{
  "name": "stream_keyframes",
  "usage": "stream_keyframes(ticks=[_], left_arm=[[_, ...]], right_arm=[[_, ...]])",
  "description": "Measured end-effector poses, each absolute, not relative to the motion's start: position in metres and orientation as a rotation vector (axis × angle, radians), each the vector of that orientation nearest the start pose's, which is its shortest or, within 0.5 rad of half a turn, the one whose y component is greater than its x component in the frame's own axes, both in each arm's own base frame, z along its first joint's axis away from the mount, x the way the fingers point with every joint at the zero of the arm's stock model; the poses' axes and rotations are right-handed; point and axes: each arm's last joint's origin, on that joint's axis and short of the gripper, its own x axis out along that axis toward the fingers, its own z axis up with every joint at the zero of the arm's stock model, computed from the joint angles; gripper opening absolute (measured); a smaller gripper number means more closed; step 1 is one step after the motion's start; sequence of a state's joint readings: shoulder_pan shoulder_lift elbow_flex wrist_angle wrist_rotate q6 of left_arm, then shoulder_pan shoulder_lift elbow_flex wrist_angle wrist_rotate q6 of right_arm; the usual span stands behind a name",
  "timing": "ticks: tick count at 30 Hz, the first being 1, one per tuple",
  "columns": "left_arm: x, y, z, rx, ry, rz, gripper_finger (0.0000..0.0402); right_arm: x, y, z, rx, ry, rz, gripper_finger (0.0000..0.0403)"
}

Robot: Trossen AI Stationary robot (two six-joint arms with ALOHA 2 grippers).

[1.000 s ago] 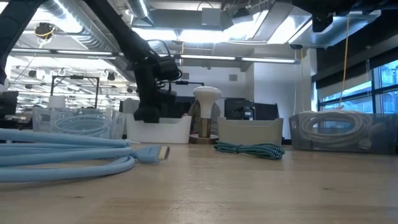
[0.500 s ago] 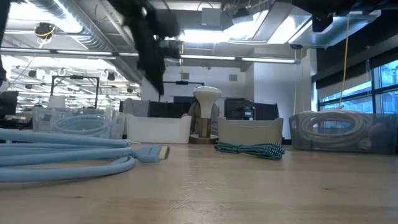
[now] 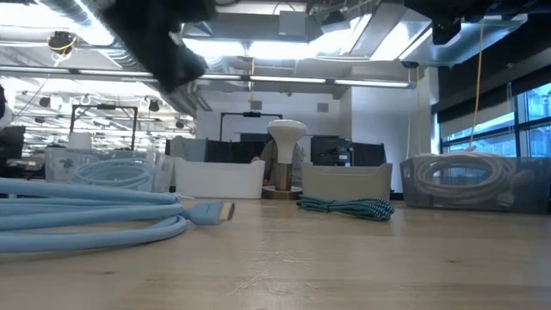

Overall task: Pick & Place USB Port
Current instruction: Put the blue HDMI cable into the transparent bin

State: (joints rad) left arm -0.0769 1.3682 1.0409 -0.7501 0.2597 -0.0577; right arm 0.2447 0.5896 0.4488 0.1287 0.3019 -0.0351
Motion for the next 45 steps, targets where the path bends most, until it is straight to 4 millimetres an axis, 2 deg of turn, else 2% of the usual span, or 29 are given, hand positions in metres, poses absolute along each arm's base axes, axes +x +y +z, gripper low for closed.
stream_keyframes(ticks=[3, 6, 8, 11, 18, 32, 38, 41, 44, 45], left_arm=[[0.26, -0.064, 0.241, -0.131, 1.068, -0.322, 0.0157], [0.255, -0.092, 0.227, -0.086, 1.058, -0.323, 0.0157], [0.254, -0.106, 0.221, -0.051, 1.034, -0.291, 0.0157], [0.251, -0.115, 0.211, -0.002, 1.046, -0.182, 0.0157], [0.259, -0.113, 0.19, -0.068, 1.097, -0.014, 0.0157], [0.279, -0.095, 0.142, -0.046, 1.252, 0.106, 0.0157], [0.282, -0.095, 0.133, -0.048, 1.274, 0.104, 0.0154], [0.281, -0.098, 0.134, -0.035, 1.268, 0.106, 0.0119], [0.279, -0.099, 0.134, -0.01, 1.259, 0.133, 0.0037], [0.278, -0.098, 0.135, -0.003, 1.265, 0.133, 0.0021]], right_arm=[[0.145, 0.027, 0.274, -0.038, 0.012, -0.057, 0.0077], [0.145, 0.027, 0.274, -0.038, 0.012, -0.057, 0.0077], [0.145, 0.027, 0.274, -0.038, 0.012, -0.057, 0.0077], [0.145, 0.027, 0.274, -0.038, 0.013, -0.057, 0.0077], [0.145, 0.027, 0.274, -0.038, 0.012, -0.057, 0.0077], [0.145, 0.027, 0.274, -0.038, 0.012, -0.057, 0.0077], [0.145, 0.027, 0.274, -0.038, 0.012, -0.057, 0.0077], [0.145, 0.027, 0.274, -0.038, 0.012, -0.057, 0.0077], [0.145, 0.027, 0.274, -0.038, 0.012, -0.057, 0.0077], [0.145, 0.027, 0.274, -0.038, 0.012, -0.057, 0.0077]])
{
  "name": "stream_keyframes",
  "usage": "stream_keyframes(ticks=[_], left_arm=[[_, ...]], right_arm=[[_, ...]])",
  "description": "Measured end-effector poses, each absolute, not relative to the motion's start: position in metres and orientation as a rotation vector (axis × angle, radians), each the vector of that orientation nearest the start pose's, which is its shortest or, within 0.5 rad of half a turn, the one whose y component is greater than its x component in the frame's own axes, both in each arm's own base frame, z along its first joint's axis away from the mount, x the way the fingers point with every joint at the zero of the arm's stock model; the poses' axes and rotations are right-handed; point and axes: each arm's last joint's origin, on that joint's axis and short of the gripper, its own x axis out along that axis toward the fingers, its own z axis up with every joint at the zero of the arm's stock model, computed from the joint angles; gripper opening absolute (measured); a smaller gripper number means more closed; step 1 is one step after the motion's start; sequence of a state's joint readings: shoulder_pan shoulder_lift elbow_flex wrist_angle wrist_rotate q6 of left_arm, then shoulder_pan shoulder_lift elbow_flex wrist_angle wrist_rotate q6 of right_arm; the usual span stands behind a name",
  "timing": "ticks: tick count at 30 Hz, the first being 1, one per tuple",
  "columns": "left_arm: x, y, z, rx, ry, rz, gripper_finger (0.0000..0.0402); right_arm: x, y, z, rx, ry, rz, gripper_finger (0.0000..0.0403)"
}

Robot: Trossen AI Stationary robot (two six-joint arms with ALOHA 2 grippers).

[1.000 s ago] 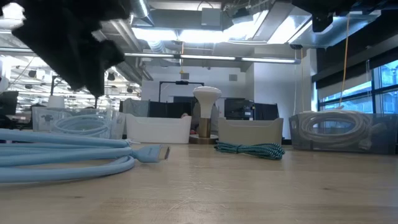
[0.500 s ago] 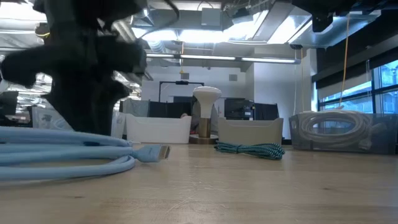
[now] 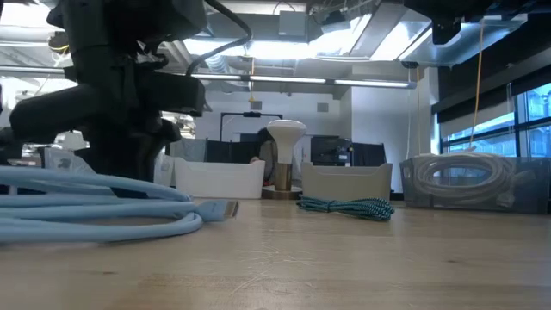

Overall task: Pick & Place USB Port
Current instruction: Put the blue HDMI cable into the transparent bin

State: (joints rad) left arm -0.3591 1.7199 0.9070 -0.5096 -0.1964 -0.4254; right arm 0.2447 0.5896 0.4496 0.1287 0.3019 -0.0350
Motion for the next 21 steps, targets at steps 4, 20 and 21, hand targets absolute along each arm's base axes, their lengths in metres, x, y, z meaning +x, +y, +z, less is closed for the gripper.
stream_keyframes(ticks=[4, 20, 21], left_arm=[[0.27, -0.096, 0.144, 0.009, 1.3, 0.111, 0.0011], [0.192, -0.042, 0.28, 0.232, 1.04, 0.528, 0.001], [0.187, -0.034, 0.284, 0.244, 1.046, 0.562, 0.001]], right_arm=[[0.145, 0.027, 0.274, -0.038, 0.011, -0.057, 0.0077], [0.145, 0.027, 0.274, -0.038, 0.012, -0.057, 0.0077], [0.145, 0.027, 0.274, -0.038, 0.011, -0.057, 0.0077]])
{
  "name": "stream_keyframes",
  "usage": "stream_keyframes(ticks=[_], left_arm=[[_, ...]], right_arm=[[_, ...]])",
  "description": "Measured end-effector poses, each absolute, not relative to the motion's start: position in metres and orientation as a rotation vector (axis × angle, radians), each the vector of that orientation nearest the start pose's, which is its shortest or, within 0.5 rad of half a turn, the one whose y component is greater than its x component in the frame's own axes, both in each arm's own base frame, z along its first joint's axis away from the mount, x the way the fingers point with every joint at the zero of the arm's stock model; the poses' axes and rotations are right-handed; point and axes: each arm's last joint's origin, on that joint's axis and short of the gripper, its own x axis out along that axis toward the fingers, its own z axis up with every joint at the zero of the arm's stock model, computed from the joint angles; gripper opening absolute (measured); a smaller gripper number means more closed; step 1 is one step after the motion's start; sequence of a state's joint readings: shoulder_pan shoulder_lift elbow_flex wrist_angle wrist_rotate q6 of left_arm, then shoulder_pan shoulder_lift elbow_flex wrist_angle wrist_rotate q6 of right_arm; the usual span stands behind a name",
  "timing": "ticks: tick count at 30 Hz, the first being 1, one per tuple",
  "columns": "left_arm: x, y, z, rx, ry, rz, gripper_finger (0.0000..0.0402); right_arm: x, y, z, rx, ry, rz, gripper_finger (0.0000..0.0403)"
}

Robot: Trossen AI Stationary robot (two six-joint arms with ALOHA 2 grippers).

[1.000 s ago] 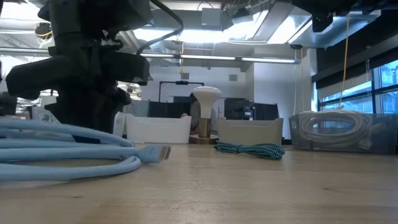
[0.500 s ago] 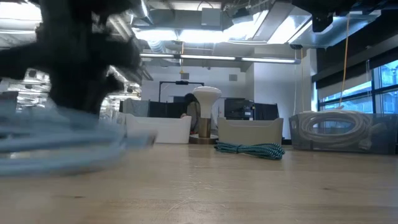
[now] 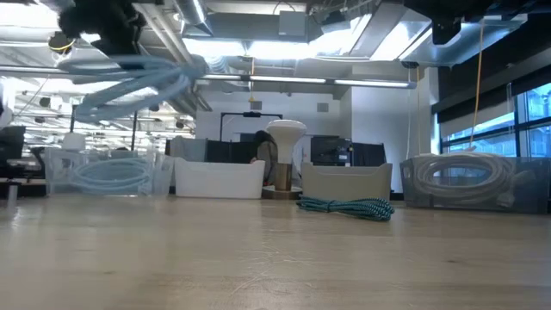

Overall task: Pick & Place USB Port
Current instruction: Put the blue HDMI cable into the transparent bin

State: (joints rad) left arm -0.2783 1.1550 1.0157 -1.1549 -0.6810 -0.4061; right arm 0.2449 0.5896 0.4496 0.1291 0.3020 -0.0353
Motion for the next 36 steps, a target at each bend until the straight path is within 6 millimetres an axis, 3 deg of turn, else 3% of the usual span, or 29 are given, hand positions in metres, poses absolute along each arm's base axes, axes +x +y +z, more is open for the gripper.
stream_keyframes(ticks=[7, 17, 23, 30, 36], left_arm=[[0.158, 0.012, 0.296, 0.343, 1.152, 0.807, 0.001], [0.15, 0.071, 0.303, 0.398, 1.264, 0.978, 0.001], [0.143, 0.105, 0.305, 0.311, 1.279, 0.988, 0.001], [0.127, 0.132, 0.272, 0.215, 1.35, 0.927, 0.001], [0.116, 0.144, 0.236, 0.147, 1.357, 0.847, 0.001]], right_arm=[[0.145, 0.027, 0.274, -0.038, 0.012, -0.057, 0.0077], [0.145, 0.027, 0.274, -0.038, 0.012, -0.057, 0.0077], [0.145, 0.027, 0.274, -0.038, 0.012, -0.057, 0.0077], [0.145, 0.027, 0.274, -0.038, 0.013, -0.057, 0.0077], [0.145, 0.027, 0.274, -0.038, 0.012, -0.057, 0.0077]])
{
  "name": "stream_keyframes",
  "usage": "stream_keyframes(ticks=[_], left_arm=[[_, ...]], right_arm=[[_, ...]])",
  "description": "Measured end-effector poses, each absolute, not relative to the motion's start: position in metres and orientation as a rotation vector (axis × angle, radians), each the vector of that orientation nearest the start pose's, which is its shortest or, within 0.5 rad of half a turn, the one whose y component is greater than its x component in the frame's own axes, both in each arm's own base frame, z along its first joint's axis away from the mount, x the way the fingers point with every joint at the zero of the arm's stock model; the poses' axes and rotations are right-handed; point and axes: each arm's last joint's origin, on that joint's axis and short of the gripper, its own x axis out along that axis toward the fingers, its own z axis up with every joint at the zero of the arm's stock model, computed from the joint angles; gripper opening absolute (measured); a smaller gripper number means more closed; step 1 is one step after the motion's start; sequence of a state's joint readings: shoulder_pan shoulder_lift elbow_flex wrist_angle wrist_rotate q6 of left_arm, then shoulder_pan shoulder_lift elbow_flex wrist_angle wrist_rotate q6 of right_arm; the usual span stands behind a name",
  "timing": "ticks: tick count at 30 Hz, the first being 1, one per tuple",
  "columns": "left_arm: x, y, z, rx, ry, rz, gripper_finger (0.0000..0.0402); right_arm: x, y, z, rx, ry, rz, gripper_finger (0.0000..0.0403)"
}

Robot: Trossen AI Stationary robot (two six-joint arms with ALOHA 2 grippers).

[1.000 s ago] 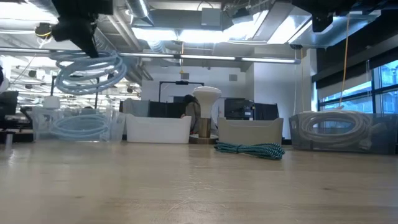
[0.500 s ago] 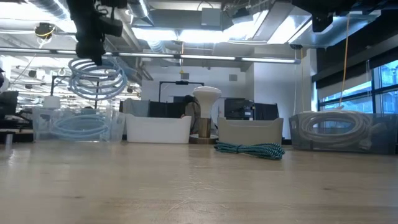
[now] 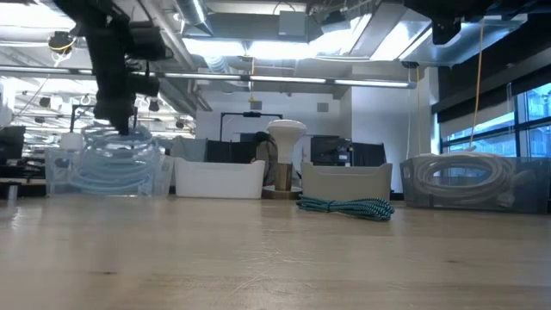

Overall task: Pick & Place USB Port
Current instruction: Put the blue HDMI cable into the transparent bin

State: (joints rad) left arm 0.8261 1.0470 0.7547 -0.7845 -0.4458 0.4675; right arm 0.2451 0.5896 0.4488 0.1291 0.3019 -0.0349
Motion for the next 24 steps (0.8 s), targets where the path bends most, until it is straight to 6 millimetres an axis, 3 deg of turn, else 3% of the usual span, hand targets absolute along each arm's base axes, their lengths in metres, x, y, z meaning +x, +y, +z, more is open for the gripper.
stream_keyframes(ticks=[7, 16, 24], left_arm=[[0.113, 0.145, 0.231, 0.093, 1.339, 0.778, 0.001], [0.107, 0.152, 0.206, 0.064, 1.419, 0.737, 0.0012], [0.11, 0.157, 0.205, 0.088, 1.406, 0.747, 0.0074]], right_arm=[[0.145, 0.027, 0.274, -0.038, 0.012, -0.057, 0.0077], [0.145, 0.027, 0.274, -0.038, 0.013, -0.057, 0.0077], [0.145, 0.027, 0.274, -0.038, 0.012, -0.057, 0.0077]])
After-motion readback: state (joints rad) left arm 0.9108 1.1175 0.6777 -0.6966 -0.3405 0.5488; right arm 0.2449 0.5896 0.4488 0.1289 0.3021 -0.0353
